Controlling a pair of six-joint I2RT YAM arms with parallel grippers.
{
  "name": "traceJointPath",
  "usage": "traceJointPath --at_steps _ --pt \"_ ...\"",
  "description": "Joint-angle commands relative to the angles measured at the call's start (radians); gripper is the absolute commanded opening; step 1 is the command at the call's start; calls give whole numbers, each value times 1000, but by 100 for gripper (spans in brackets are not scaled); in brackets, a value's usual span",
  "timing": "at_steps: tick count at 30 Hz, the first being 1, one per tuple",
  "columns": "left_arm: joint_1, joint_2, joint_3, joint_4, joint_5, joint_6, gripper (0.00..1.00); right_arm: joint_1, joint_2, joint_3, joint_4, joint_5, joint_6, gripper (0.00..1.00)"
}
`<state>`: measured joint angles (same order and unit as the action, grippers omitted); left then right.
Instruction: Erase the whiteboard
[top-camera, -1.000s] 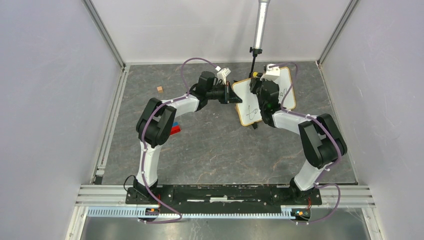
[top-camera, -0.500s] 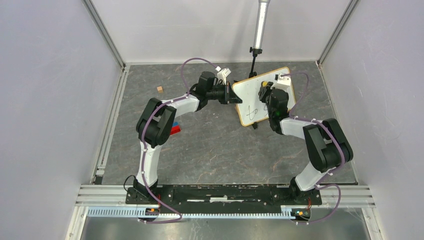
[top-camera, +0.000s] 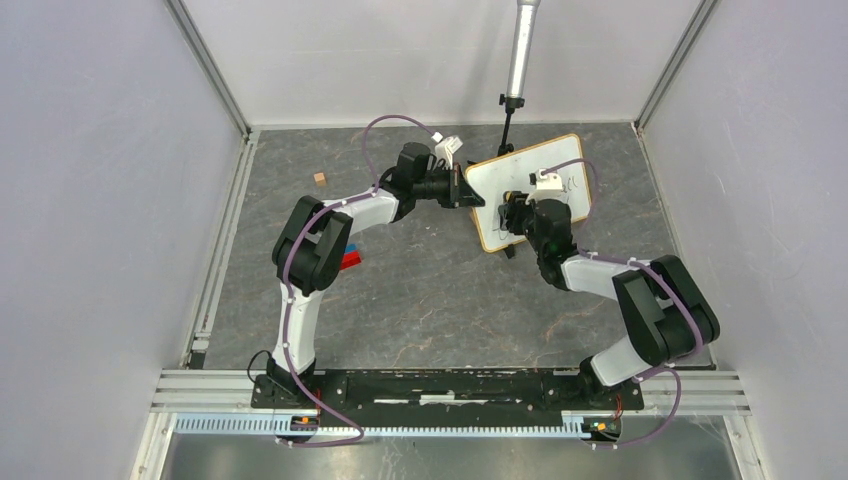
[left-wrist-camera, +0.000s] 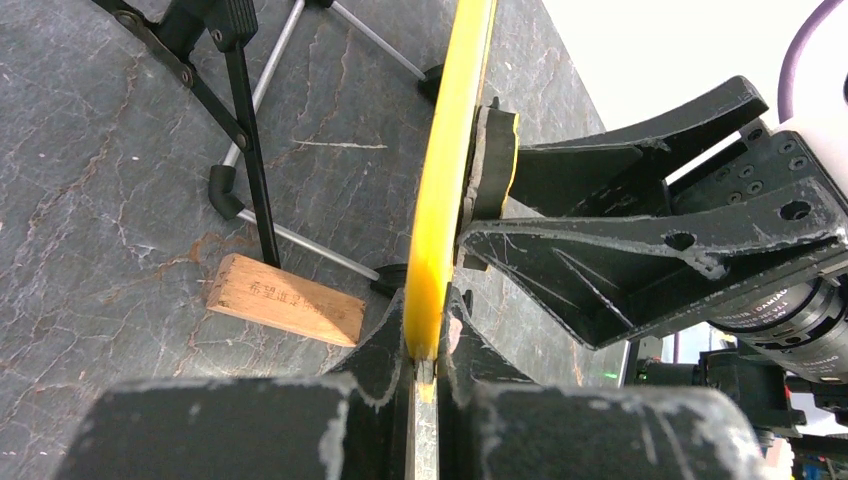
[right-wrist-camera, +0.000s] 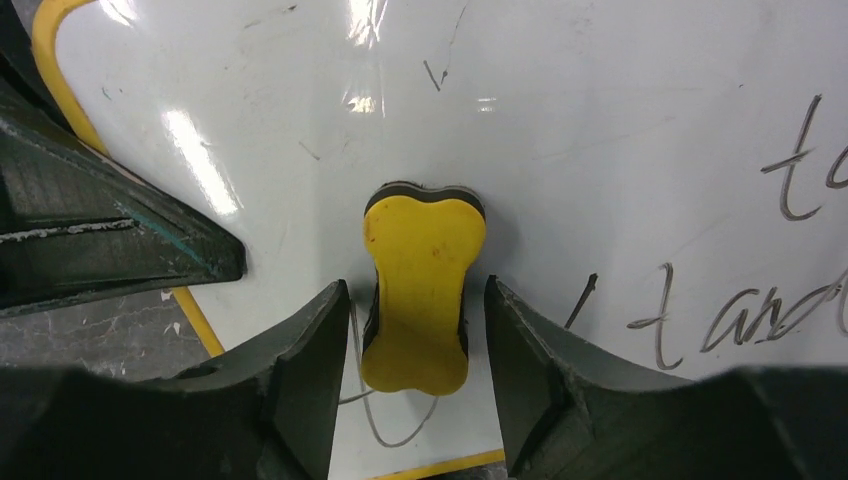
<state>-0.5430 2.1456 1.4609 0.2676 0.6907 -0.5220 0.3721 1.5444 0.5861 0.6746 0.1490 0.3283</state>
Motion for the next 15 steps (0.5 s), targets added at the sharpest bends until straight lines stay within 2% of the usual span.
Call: traceJointPath --at_steps 1,7,15 --pt "-9 15 -5 -143 -95 140 2 -1 -70 -17 -15 -22 -44 58" --pt "-12 17 -7 -143 -94 140 2 -2 -99 -46 27 -29 -57 57" --pt "-12 20 -3 -143 -91 140 2 -9 -66 -30 20 -22 -55 50"
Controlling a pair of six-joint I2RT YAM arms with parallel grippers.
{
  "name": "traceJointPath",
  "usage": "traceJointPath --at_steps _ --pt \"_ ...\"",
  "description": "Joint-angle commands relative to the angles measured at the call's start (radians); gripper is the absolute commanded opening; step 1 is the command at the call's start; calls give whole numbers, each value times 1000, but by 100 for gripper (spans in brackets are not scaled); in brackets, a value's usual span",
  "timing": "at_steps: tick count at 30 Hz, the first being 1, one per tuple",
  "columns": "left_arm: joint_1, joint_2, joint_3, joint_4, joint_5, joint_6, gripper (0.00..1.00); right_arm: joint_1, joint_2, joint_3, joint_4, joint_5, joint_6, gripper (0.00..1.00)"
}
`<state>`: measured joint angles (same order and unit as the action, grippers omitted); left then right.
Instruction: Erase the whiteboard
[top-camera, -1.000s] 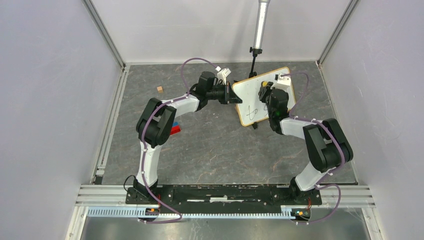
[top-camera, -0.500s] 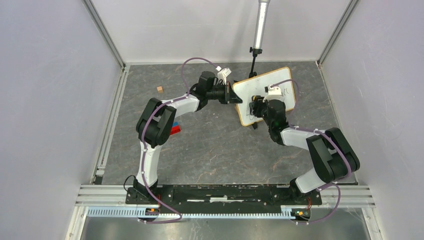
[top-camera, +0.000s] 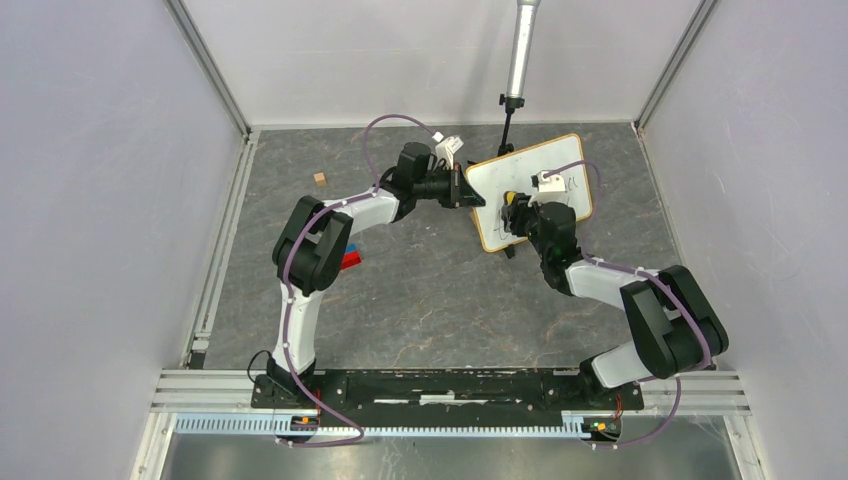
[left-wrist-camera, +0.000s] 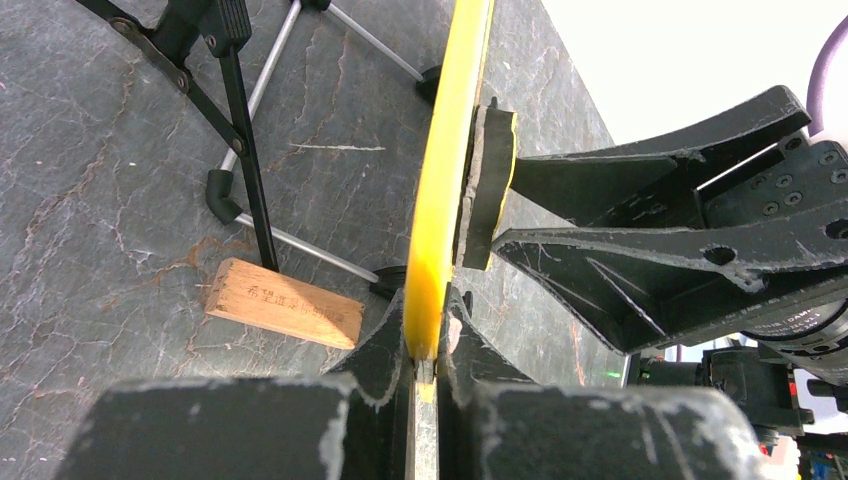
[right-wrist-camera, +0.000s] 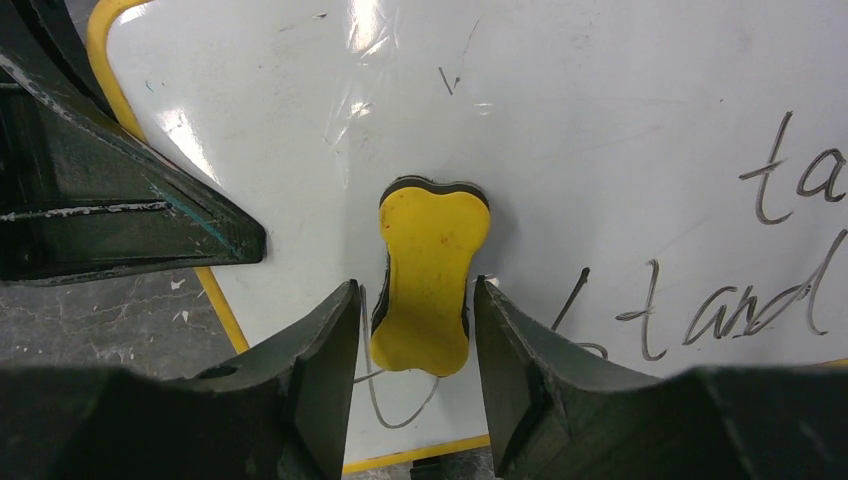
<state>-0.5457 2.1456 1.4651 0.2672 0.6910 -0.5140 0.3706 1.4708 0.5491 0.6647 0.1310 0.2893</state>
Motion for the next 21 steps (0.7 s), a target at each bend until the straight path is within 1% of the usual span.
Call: traceJointPath --at_steps 1,6,11,13,21 --pt "-10 19 -6 -143 -91 133 2 -7 14 12 31 -2 -17 46" --pt "-11 19 -5 -143 -93 132 2 -7 45 35 24 -10 -13 39" --pt "-12 19 -5 -144 -93 132 2 -3 62 48 17 -33 -18 24" --pt "-11 20 -4 -146 -94 134 2 14 63 46 31 -42 -20 21" --pt "-11 28 9 -161 -94 140 2 159 133 101 39 12 -14 19"
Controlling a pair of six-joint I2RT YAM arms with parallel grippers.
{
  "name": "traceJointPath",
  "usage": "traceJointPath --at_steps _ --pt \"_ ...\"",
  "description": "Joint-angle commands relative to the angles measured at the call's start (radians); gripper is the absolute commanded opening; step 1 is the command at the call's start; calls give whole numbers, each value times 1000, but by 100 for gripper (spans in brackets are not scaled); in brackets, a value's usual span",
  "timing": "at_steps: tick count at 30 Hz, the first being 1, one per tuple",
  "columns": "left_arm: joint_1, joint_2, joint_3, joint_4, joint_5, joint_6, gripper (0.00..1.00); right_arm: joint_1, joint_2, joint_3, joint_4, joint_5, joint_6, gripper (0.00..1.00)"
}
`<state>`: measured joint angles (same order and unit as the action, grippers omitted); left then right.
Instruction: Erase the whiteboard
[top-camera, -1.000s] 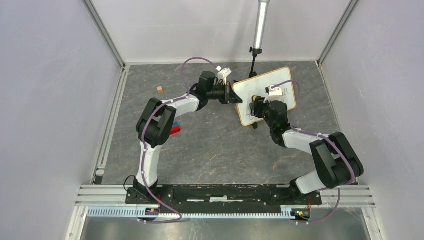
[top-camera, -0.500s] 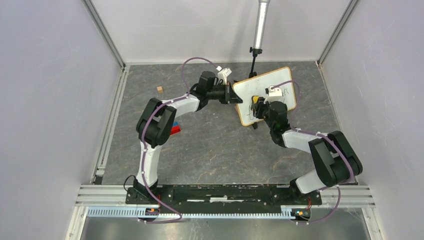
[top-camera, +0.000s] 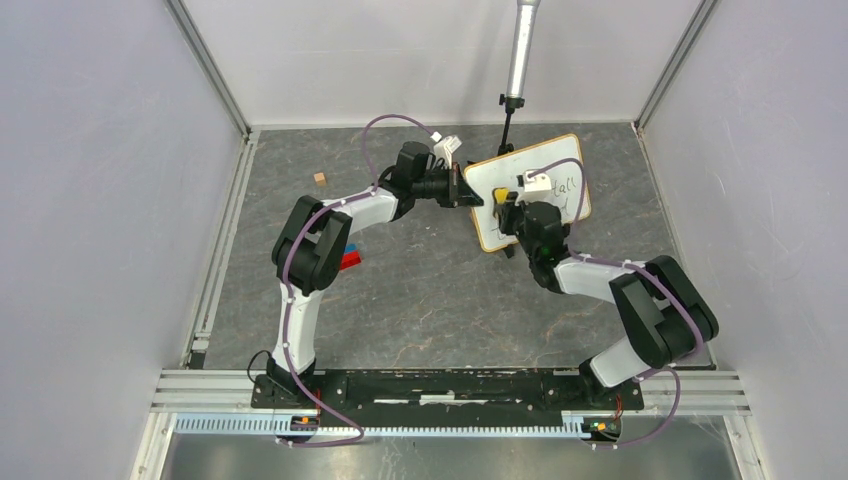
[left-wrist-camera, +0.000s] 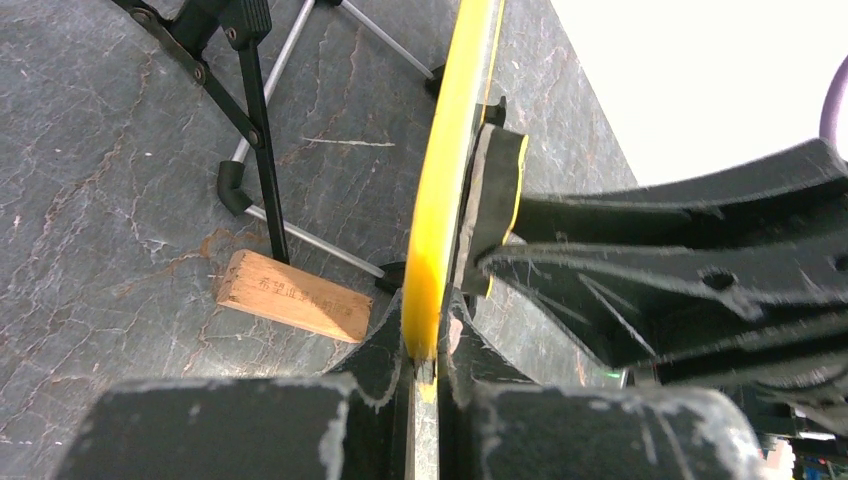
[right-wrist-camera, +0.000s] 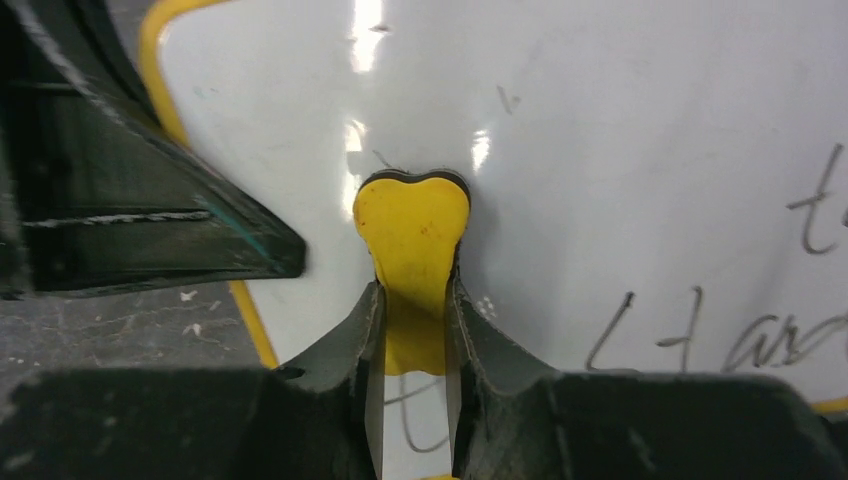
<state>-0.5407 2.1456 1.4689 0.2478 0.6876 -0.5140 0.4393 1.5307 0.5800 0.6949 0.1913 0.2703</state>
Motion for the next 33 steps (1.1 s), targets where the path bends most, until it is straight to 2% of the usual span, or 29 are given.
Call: traceJointPath --at_steps 1,7,14,21,27,33 --pt "-17 29 6 -143 -91 140 2 103 77 75 3 -31 -2 19" --pt "-16 29 8 -147 -92 143 2 93 63 38 -29 108 58 18" --pt "-16 25 11 -169 -104 164 2 -43 50 -75 -61 80 226 16" --pt "-17 28 13 -171 -102 160 2 -94 2 -130 -90 104 218 17" --pt "-17 28 11 -168 -108 157 2 -42 -9 -127 -66 86 173 18" --pt "-20 24 8 -168 -112 160 2 119 18 -66 -59 85 171 18"
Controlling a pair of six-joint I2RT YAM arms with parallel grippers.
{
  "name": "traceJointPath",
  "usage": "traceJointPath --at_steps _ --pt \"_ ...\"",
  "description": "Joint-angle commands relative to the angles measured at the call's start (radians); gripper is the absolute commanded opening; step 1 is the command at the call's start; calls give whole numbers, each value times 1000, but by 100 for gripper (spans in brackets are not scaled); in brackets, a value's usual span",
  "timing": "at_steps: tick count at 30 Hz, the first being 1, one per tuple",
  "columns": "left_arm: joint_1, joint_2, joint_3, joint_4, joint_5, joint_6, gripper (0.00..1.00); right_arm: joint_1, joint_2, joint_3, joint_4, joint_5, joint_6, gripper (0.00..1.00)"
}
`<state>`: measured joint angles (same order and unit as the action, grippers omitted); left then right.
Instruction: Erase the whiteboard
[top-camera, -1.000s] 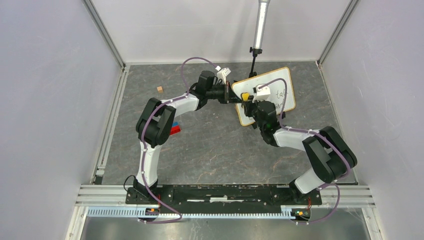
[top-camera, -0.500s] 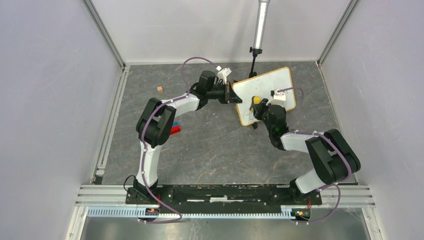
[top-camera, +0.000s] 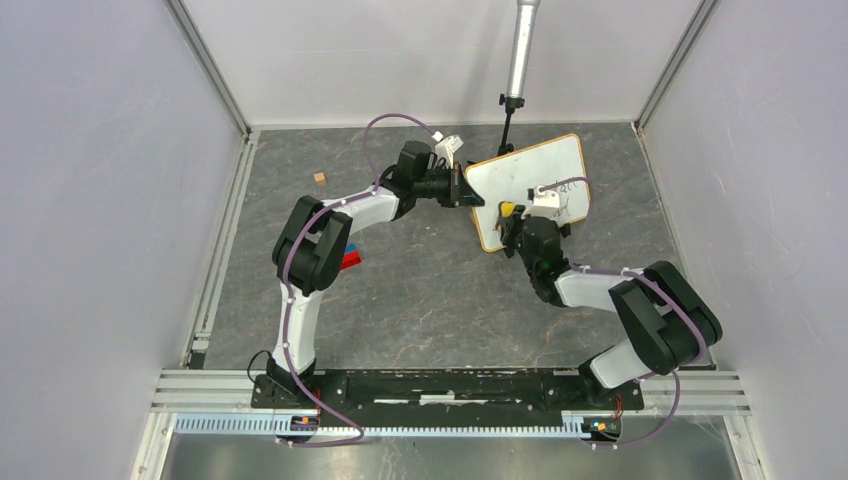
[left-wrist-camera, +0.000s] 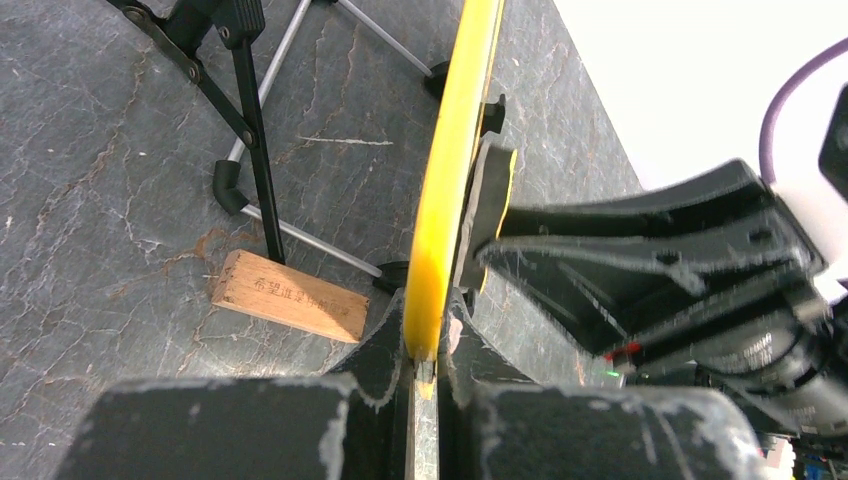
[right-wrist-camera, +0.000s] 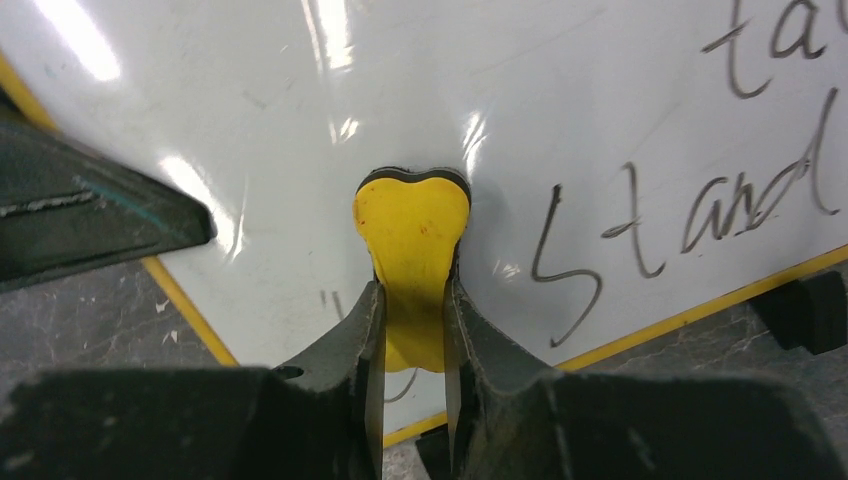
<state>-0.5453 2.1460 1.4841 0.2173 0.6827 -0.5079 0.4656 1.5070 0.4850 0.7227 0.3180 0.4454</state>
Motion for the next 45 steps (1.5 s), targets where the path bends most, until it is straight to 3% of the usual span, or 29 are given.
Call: traceJointPath --at_steps 1,6,16,31,36,45 --pt "-15 24 -8 -137 -107 155 2 114 45 27 -75 -46 1 18" --pt "-15 25 -4 -141 -106 155 2 143 39 30 -87 4 3 16" --pt "-15 18 -7 -159 -116 181 2 -101 43 -36 -158 -19 87 9" --pt "-15 24 4 -178 -116 193 2 -245 16 -13 -210 -27 14 11" --pt "-15 30 11 -179 -113 186 2 -214 40 -30 -144 -141 -12 13" --pt "-15 34 26 -197 -111 199 2 95 73 -38 28 -70 -15 10"
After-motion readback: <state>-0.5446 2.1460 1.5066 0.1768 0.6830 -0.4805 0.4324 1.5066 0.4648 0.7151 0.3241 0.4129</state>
